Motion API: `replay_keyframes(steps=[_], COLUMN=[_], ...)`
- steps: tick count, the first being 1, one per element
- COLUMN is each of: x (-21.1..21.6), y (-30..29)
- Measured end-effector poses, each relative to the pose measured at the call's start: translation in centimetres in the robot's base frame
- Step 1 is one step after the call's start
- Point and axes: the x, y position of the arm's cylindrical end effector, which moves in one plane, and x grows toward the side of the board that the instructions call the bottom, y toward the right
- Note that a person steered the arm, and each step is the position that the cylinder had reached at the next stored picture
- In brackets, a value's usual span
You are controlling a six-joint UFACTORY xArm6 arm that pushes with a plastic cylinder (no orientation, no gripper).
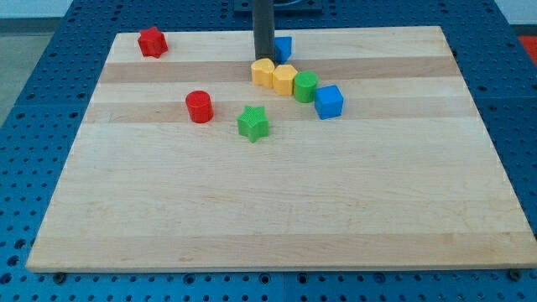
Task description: Push blue triangle vertical to the yellow hexagon
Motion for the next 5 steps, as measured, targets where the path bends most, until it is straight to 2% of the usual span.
replay_keyframes(steps=[1, 3, 5], x=[0.1, -2.7, -2.3], y=[0.7, 1.2, 2.1])
